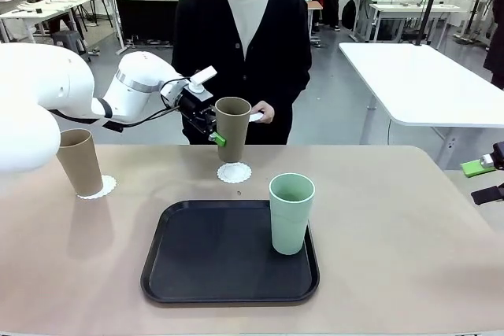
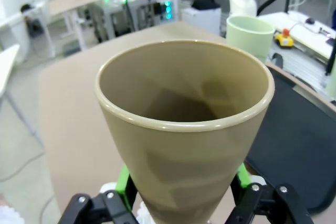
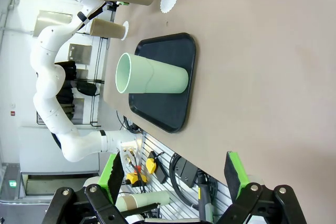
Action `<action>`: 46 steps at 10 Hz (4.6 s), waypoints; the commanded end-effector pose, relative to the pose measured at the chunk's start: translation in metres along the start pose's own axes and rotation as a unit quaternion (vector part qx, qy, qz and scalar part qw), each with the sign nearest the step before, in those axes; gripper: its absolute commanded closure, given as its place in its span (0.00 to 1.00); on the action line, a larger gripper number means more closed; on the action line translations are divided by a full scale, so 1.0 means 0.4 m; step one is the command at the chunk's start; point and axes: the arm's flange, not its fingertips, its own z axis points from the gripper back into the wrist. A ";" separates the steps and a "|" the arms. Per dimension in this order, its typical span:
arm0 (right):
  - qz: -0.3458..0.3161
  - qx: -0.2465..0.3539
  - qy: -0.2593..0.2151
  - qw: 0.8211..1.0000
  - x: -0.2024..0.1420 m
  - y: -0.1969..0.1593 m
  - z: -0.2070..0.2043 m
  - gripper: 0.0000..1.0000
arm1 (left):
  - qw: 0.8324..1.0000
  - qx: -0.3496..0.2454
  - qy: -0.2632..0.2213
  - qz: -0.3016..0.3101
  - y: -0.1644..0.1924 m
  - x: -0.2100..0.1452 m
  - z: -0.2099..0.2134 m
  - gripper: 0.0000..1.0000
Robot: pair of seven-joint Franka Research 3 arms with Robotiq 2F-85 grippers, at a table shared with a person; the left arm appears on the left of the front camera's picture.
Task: Place coasters on the table and set cups on them.
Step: Take one Reusable plastic cup from the Flat Tray and place it on a coaster set by the human.
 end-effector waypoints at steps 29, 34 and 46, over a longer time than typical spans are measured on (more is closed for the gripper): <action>0.001 0.005 -0.002 1.000 0.001 -0.001 0.000 0.00 | 1.000 -0.019 0.018 0.009 0.075 -0.075 -0.049 0.15; 0.001 0.005 -0.002 1.000 0.001 -0.001 0.000 0.00 | 0.999 -0.007 0.029 0.014 0.095 -0.097 -0.047 0.15; 0.001 0.005 -0.002 1.000 0.001 -0.001 0.000 0.00 | 0.997 -0.004 0.046 0.067 0.099 -0.115 -0.045 0.00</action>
